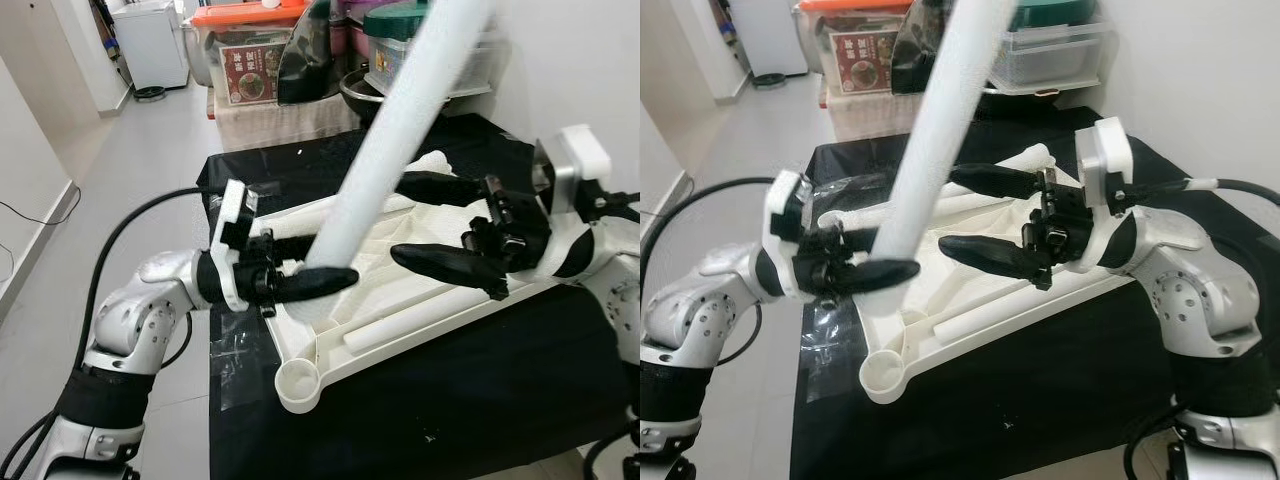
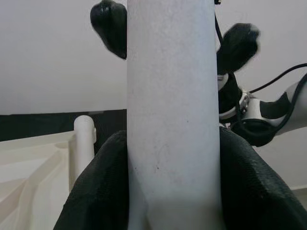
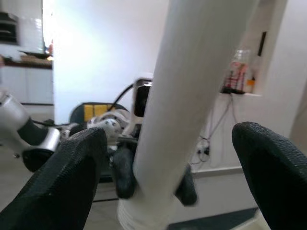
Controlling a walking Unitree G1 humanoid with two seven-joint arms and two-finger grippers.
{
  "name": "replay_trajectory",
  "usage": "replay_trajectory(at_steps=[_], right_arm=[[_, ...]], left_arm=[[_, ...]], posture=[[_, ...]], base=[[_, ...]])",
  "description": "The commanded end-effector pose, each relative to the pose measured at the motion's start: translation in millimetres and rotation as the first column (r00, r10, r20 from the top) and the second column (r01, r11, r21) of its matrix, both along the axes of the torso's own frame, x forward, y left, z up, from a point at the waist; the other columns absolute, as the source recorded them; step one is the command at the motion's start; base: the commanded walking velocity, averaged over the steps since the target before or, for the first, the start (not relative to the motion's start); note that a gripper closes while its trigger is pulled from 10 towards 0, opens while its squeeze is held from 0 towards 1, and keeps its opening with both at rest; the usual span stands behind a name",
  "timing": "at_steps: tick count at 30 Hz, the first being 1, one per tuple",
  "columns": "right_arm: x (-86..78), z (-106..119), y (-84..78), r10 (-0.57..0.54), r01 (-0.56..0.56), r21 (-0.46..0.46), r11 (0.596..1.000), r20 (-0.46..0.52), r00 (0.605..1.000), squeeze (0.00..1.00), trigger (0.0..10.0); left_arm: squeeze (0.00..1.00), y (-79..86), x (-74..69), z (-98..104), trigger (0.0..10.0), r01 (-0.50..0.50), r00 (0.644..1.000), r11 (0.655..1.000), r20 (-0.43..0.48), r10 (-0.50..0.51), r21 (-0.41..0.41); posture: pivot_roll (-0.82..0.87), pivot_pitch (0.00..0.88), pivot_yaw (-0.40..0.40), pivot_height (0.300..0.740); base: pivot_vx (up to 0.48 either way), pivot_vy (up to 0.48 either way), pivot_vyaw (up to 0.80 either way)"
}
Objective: Building children table
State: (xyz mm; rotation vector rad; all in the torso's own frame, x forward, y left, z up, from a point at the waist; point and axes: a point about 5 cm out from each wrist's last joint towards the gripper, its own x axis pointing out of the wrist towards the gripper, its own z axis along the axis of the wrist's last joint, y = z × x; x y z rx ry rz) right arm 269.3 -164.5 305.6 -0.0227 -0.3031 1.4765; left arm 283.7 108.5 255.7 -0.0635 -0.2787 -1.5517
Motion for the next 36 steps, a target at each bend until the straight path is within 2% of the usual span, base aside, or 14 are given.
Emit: replay_trajectory(at_steps=[1, 7, 10, 16, 17, 18, 36], right_arm=[[-3.5, -2.1, 12.3, 0.064, -0.064, 0.002, 0.998, -0.021, 0.998, 0.0, 10.0], [-1.3, -5.3, 26.0, 0.105, -0.103, 0.03, 0.994, -0.083, 0.991, 0.0, 10.0], [-4.6, -8.6, 31.7, 0.149, -0.147, 0.029, 0.989, -0.103, 0.983, 0.0, 10.0], [-5.5, -9.0, 35.4, 0.162, -0.159, 0.033, 0.987, -0.108, 0.981, 0.0, 10.0], [-5.6, -8.8, 36.0, 0.164, -0.161, 0.031, 0.986, -0.106, 0.981, 0.0, 6.6], [-6.1, -8.6, 36.6, 0.171, -0.169, 0.031, 0.985, -0.107, 0.979, 0.0, 0.0], [-12.7, -9.1, 47.0, 0.216, -0.208, 0.074, 0.975, -0.124, 0.969, 0.0, 0.0]], left_arm=[[0.0, -3.9, -4.9, 0.1, 10.0, 0.022, 1.0, 1.0, 0.011, -0.022, -0.005], [0.0, -11.7, -13.5, -5.7, 10.0, 0.086, 0.996, 0.996, 0.0, -0.086, 0.013], [0.0, -15.2, -14.5, -8.0, 10.0, 0.09, 0.996, 0.996, -0.002, -0.09, 0.019], [0.0, -16.8, -14.4, -7.4, 10.0, 0.094, 0.996, 0.995, -0.002, -0.094, 0.017], [0.0, -17.0, -14.2, -6.7, 10.0, 0.095, 0.995, 0.995, -0.001, -0.095, 0.015], [0.0, -17.2, -13.6, -5.9, 10.0, 0.092, 0.996, 0.996, 0.0, -0.092, 0.012], [0.0, -19.6, -10.7, -6.7, 10.0, 0.075, 0.997, 0.997, 0.008, -0.075, 0.011]], posture=[[-0.02, 0.0, -0.002, 0.74], [-0.02, 0.0, -0.003, 0.74], [-0.02, 0.0, -0.003, 0.74], [-0.02, 0.0, -0.007, 0.74], [-0.02, 0.0, -0.007, 0.74], [-0.02, 0.0, -0.009, 0.74], [-0.03, 0.0, -0.006, 0.74]], base=[[0.0, 0.0, 0.0], [0.0, 0.0, 0.0], [0.0, 0.0, 0.0], [0.0, 0.0, 0.0], [0.0, 0.0, 0.0], [0.0, 0.0, 0.0], [0.0, 0.0, 0.0]])
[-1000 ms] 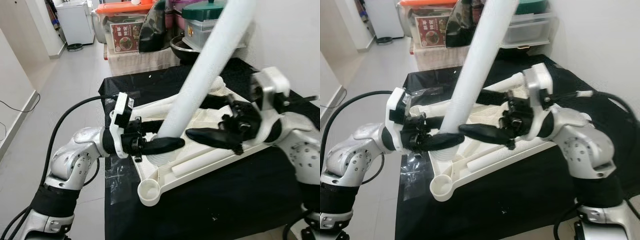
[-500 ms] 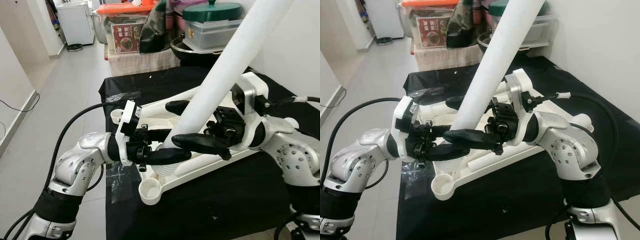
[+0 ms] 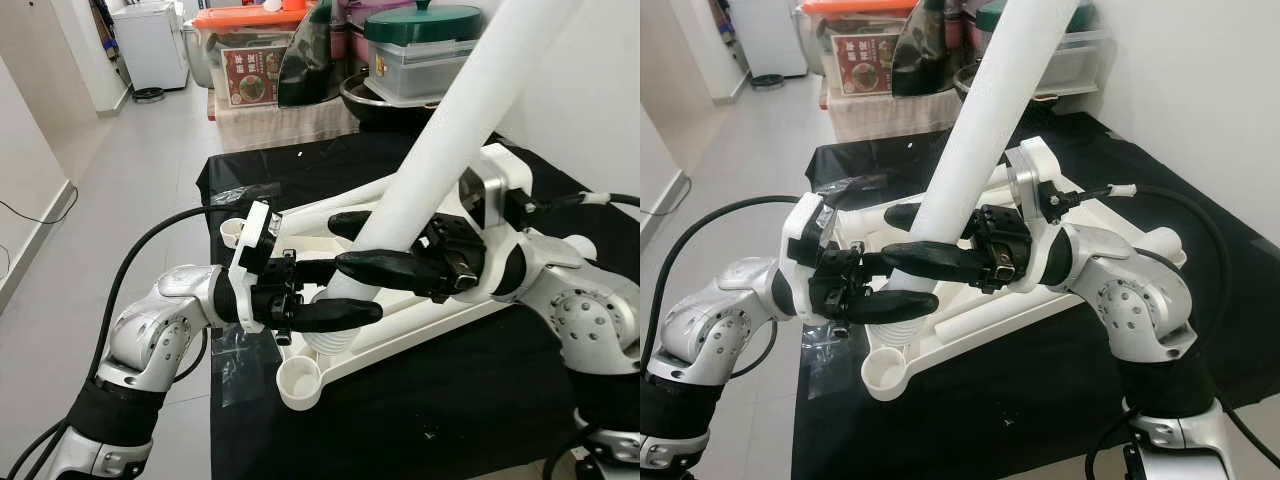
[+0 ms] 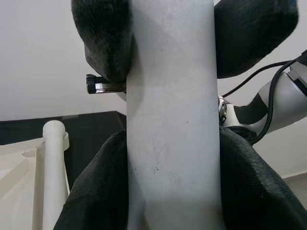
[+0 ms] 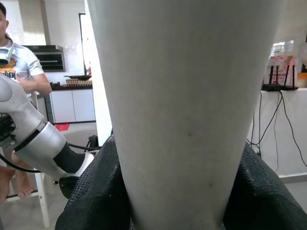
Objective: Building children table
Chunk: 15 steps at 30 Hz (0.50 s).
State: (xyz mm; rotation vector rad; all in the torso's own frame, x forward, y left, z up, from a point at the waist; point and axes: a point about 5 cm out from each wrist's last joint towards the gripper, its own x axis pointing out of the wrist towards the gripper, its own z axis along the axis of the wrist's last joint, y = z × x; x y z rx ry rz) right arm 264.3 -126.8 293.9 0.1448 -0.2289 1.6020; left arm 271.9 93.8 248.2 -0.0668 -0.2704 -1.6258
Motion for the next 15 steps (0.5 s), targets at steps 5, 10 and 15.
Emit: replay_trajectory(at_steps=[5, 10, 15], right_arm=[[-6.7, 1.1, 11.3, 0.058, -0.058, 0.024, 0.998, 0.007, 0.998, 0.0, 0.0], [-5.8, 0.1, 12.1, 0.038, -0.038, 0.033, 0.999, 0.005, 0.999, 0.0, 0.0], [-3.8, -0.3, 9.9, 0.008, -0.009, 0.029, 1.0, 0.012, 1.0, 0.0, 0.0]], left_arm=[[0.0, -6.0, 2.2, 0.9, 10.0, -0.007, 1.0, 1.0, 0.003, 0.007, -0.008], [1.0, -5.9, 4.1, 2.2, 10.0, 0.026, 0.994, 0.999, -0.104, -0.03, -0.045], [1.0, 1.0, 3.5, 1.6, 10.0, 0.027, 0.995, 0.999, -0.096, -0.03, -0.031]], posture=[[-0.03, 0.0, -0.007, 0.74], [-0.03, 0.0, -0.009, 0.74], [-0.03, 0.0, -0.011, 0.74]], base=[[0.0, 0.0, 0.0], [0.0, 0.0, 0.0], [0.0, 0.0, 0.0]])
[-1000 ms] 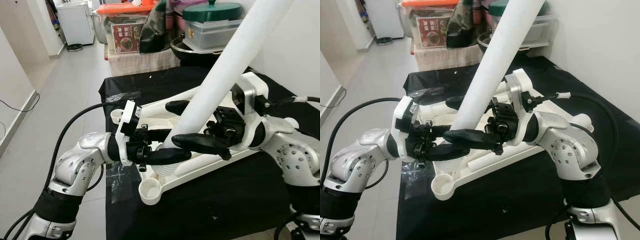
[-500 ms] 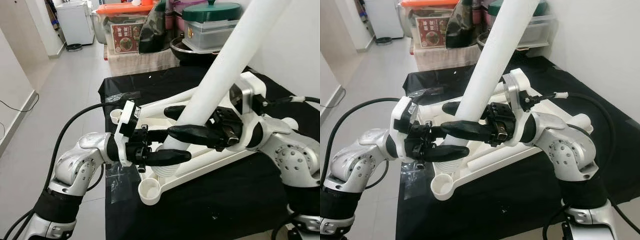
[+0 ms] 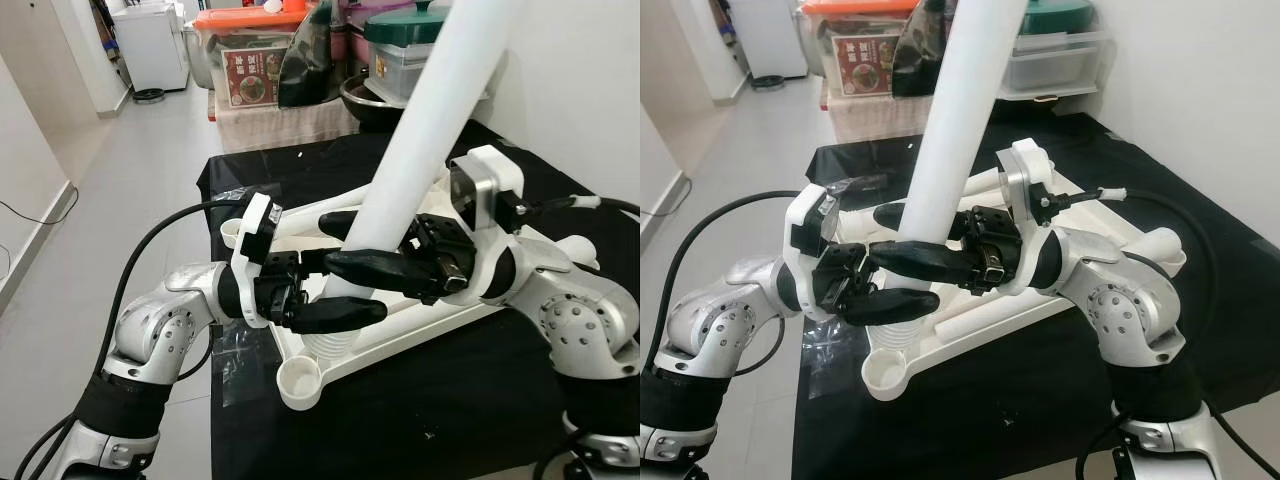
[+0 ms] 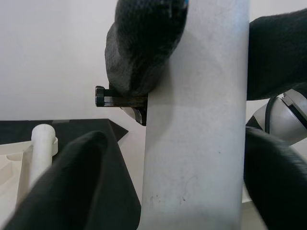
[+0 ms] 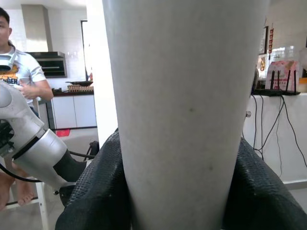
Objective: Building children table
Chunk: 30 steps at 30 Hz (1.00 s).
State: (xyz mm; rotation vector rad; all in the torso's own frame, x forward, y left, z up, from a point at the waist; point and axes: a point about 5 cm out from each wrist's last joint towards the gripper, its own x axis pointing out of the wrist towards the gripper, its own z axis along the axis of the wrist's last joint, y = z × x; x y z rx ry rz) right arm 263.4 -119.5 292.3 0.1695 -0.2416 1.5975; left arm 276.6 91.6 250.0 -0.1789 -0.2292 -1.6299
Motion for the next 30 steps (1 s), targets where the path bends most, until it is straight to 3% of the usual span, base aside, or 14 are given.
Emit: replay_trajectory(at_steps=[1, 7, 9, 13, 14, 15, 18, 19, 21, 23, 25, 27, 30], right_arm=[[-2.9, 1.3, 2.6, 0.01, -0.01, 0.006, 1.0, 0.02, 1.0, 0.0, 0.0], [0.4, 0.6, 0.0, -0.025, 0.024, 0.005, 1.0, 0.025, 0.999, 0.0, 0.0], [11.5, -1.6, -4.2, -0.134, 0.134, -0.003, 0.991, 0.036, 0.99, 0.0, 0.0], [13.2, -1.9, -4.9, -0.151, 0.151, -0.004, 0.988, 0.038, 0.988, 0.0, 0.0], [19.1, -2.0, -7.8, -0.204, 0.204, -0.005, 0.979, 0.039, 0.978, 0.0, 0.0], [27.4, -2.3, -12.6, -0.28, 0.28, -0.011, 0.96, 0.042, 0.959, 0.0, 0.0], [52.9, -3.1, -34.3, -0.522, 0.523, -0.021, 0.852, 0.059, 0.851, 0.0, 0.0], [52.9, -3.1, -34.3, -0.522, 0.523, -0.021, 0.852, 0.059, 0.851, 0.0, 0.0], [61.7, -2.8, -45.1, -0.611, 0.613, -0.012, 0.79, 0.063, 0.789, 0.0, 0.0], [61.7, -2.8, -45.1, -0.611, 0.613, -0.012, 0.79, 0.063, 0.789, 0.0, 0.0], [69.9, -4.0, -57.3, -0.701, 0.702, -0.005, 0.712, 0.049, 0.711, 0.0, 0.0], [73.9, -6.1, -64.2, -0.746, 0.746, -0.004, 0.666, 0.029, 0.666, 0.0, 0.0], [74.0, -9.6, -65.0, -0.757, 0.757, 0.003, 0.654, -0.001, 0.654, 0.0, 0.0]], left_arm=[[1.0, 3.3, -1.2, -0.1, 10.0, 0.011, 1.0, 1.0, 0.0, -0.011, 0.011], [1.0, 11.4, -4.6, -1.6, 10.0, 0.011, 1.0, 0.999, 0.018, -0.012, 0.039], [1.0, 18.9, -4.8, -0.1, 10.0, -0.017, 1.0, 0.999, 0.022, 0.016, 0.045], [1.0, 19.9, -4.7, 0.2, 10.0, -0.023, 1.0, 0.999, 0.022, 0.022, 0.046], [1.0, 24.0, -4.4, 1.3, 10.0, -0.038, 0.999, 0.998, 0.027, 0.037, 0.046], [1.0, 30.3, -3.7, 3.4, 10.0, -0.063, 0.997, 0.997, 0.036, 0.062, 0.044], [1.0, 54.3, -0.6, 15.6, 10.0, -0.168, 0.983, 0.986, 0.072, 0.167, 0.011], [1.0, 54.3, -0.6, 15.6, 10.0, -0.168, 0.983, 0.986, 0.072, 0.167, 0.011], [1.0, 67.8, 0.4, 22.7, 10.0, -0.223, 0.971, 0.975, 0.083, 0.224, -0.022], [1.0, 67.8, 0.4, 22.7, 10.0, -0.223, 0.971, 0.975, 0.083, 0.224, -0.022], [1.0, 84.5, 1.4, 28.3, 10.0, -0.297, 0.95, 0.953, 0.082, 0.301, -0.059], [1.0, 94.7, 1.6, 29.9, 10.0, -0.341, 0.935, 0.937, 0.073, 0.346, -0.076], [1.0, 95.6, 0.2, 23.8, 10.0, -0.37, 0.926, 0.926, 0.056, 0.374, -0.072]], posture=[[-0.03, 0.0, -0.011, 0.74], [-0.02, 0.0, -0.012, 0.74], [-0.02, 0.0, -0.012, 0.74], [-0.02, 0.0, -0.012, 0.74], [-0.02, 0.0, -0.014, 0.74], [-0.02, 0.0, -0.015, 0.74], [-0.01, 0.0, -0.018, 0.74], [-0.01, 0.0, -0.018, 0.74], [-0.01, 0.0, -0.018, 0.74], [-0.01, 0.0, -0.018, 0.74], [-0.01, 0.006, -0.018, 0.74], [-0.01, 0.007, -0.017, 0.74], [0.0, 0.015, -0.019, 0.74]], base=[[0.0, 0.0, 0.0], [0.0, 0.0, 0.0], [0.0, 0.0, 0.0], [0.0, 0.0, 0.0], [0.0, 0.0, 0.0], [0.0, 0.0, 0.0], [0.0, 0.0, 0.0], [0.0, 0.0, 0.0], [0.0, 0.0, 0.0], [0.0, 0.0, 0.0], [0.0, 0.0, 0.0], [0.0, 0.0, 0.0], [0.0, 0.0, 0.0]])
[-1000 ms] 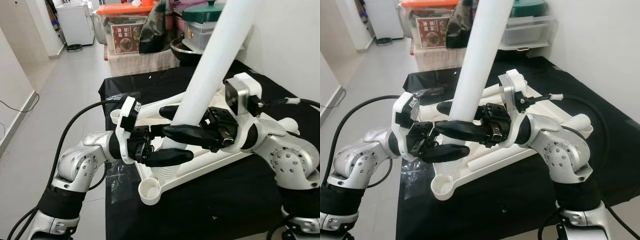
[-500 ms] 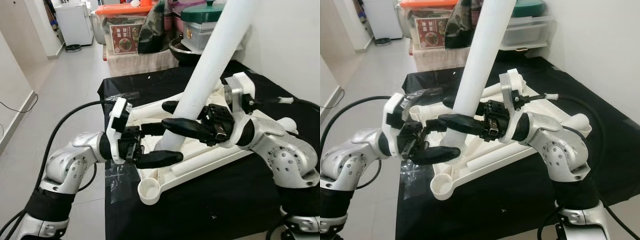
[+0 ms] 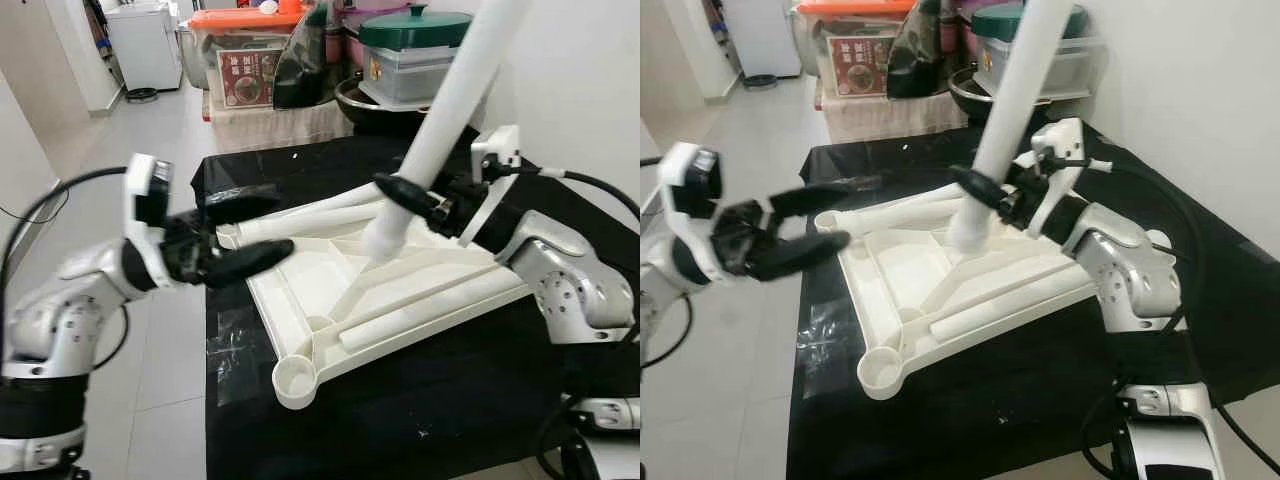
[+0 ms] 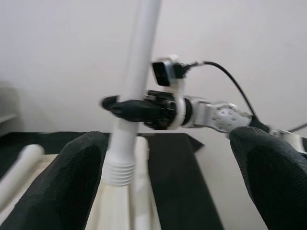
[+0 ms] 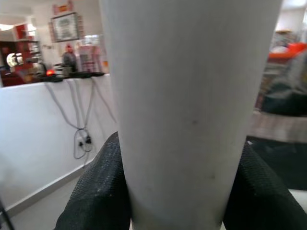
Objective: Building children table
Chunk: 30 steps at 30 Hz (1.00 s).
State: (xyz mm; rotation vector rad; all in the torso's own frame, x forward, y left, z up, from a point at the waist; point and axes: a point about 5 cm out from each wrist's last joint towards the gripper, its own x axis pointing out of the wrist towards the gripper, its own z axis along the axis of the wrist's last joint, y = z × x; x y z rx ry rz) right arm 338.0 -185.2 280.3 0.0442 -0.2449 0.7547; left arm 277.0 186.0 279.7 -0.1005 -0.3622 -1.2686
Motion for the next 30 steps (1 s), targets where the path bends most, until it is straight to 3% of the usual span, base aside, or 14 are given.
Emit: replay_trajectory(at_steps=[1, 2, 3, 4, 5, 6, 8, 12, 13, 14, 18, 22, 25, 30], right_arm=[[-0.5, 1.3, 1.0, -0.011, 0.01, 0.029, 1.0, 0.016, 1.0, 0.0, 0.0], [-0.5, 1.3, 1.0, -0.011, 0.01, 0.029, 1.0, 0.016, 1.0, 0.0, 0.0], [-1.6, 0.4, 2.9, -0.001, 0.001, 0.041, 0.999, 0.015, 1.0, 0.0, 4.5], [-1.6, 0.4, 2.9, -0.001, 0.001, 0.041, 0.999, 0.015, 1.0, 0.0, 4.5], [-1.7, -0.1, 5.0, 0.006, -0.007, 0.056, 0.998, 0.015, 1.0, 0.0, 10.0], [-1.7, -0.1, 5.0, 0.006, -0.007, 0.056, 0.998, 0.015, 1.0, 0.0, 10.0], [-2.1, -6.6, 10.9, -0.005, 0.004, 0.067, 0.998, 0.003, 1.0, 0.0, 10.0], [-5.1, -15.1, 17.9, 0.002, -0.002, 0.065, 0.998, -0.01, 1.0, 0.0, 10.0], [-7.6, -18.7, 22.4, 0.016, -0.015, 0.064, 0.998, -0.015, 1.0, 0.0, 10.0], [-12.8, -24.6, 31.2, 0.053, -0.05, 0.086, 0.995, -0.026, 0.998, 0.0, 10.0], [-21.7, -31.4, 41.6, 0.103, -0.101, 0.08, 0.992, -0.026, 0.994, 0.0, 10.0], [-28.7, -35.2, 49.0, 0.16, -0.157, 0.093, 0.983, -0.033, 0.987, 0.0, 10.0], [-29.1, -35.2, 49.7, 0.159, -0.156, 0.093, 0.983, -0.03, 0.987, 0.0, 10.0], [-29.4, -35.2, 49.0, 0.149, -0.145, 0.108, 0.984, -0.031, 0.988, 0.0, 10.0]], left_arm=[[1.0, -0.4, -0.6, -9.3, 10.0, -0.028, 0.999, 1.0, -0.034, 0.028, -0.004], [1.0, -0.4, -0.6, -9.3, 10.0, -0.028, 0.999, 1.0, -0.034, 0.028, -0.004], [0.0, -7.3, 1.6, -15.5, 10.0, -0.06, 0.997, 0.998, -0.057, 0.059, -0.011], [0.0, -7.3, 1.6, -15.5, 10.0, -0.06, 0.997, 0.998, -0.057, 0.059, -0.011], [0.0, -14.0, 4.8, -21.7, 10.0, -0.111, 0.991, 0.994, -0.075, 0.11, -0.005], [0.0, -14.0, 4.8, -21.7, 10.0, -0.111, 0.991, 0.994, -0.075, 0.11, -0.005], [0.0, -33.8, 17.7, -39.2, 10.0, -0.302, 0.946, 0.953, -0.127, 0.298, -0.02], [0.0, -48.4, 24.0, -52.7, 10.0, -0.432, 0.885, 0.898, -0.231, 0.404, -0.085], [0.0, -53.4, 24.4, -59.3, 10.0, -0.487, 0.853, 0.867, -0.269, 0.447, -0.103], [0.0, -61.7, 20.1, -73.9, 10.0, -0.532, 0.807, 0.833, -0.39, 0.443, -0.154], [0.0, -71.3, 8.1, -88.8, 10.0, -0.544, 0.792, 0.833, -0.391, 0.469, -0.102], [0.0, -77.5, -6.0, -93.5, 10.0, -0.524, 0.812, 0.85, -0.327, 0.483, -0.046], [0.0, -76.7, -7.1, -90.2, 10.0, -0.545, 0.801, 0.837, -0.32, 0.505, -0.044], [0.0, -75.3, -0.8, -90.5, 10.0, -0.627, 0.737, 0.779, -0.327, 0.592, 0.0]], posture=[[0.0, 0.015, -0.019, 0.74], [0.0, 0.015, -0.019, 0.74], [0.0, 0.017, -0.018, 0.74], [0.0, 0.017, -0.018, 0.74], [0.0, 0.022, -0.019, 0.74], [0.0, 0.022, -0.019, 0.74], [0.0, 0.025, -0.015, 0.74], [0.0, 0.03, -0.012, 0.74], [0.0, 0.033, -0.01, 0.74], [0.01, 0.034, -0.009, 0.74], [0.01, 0.038, -0.007, 0.74], [0.02, 0.037, -0.001, 0.74], [0.02, 0.034, 0.002, 0.74], [0.02, 0.028, -0.002, 0.74]], base=[[0.0, 0.0, 0.0], [0.0, 0.0, 0.0], [0.0, 0.0, 0.0], [0.0, 0.0, 0.0], [0.0, 0.0, 0.0], [0.0, 0.0, 0.0], [0.0, 0.0, 0.0], [0.0, 0.0, 0.0], [0.0, 0.0, 0.0], [0.0, 0.0, 0.0], [0.0, 0.0, 0.0], [0.0, -0.352, 0.0], [0.0, -0.469, 0.0], [0.0, 0.0, 0.0]])
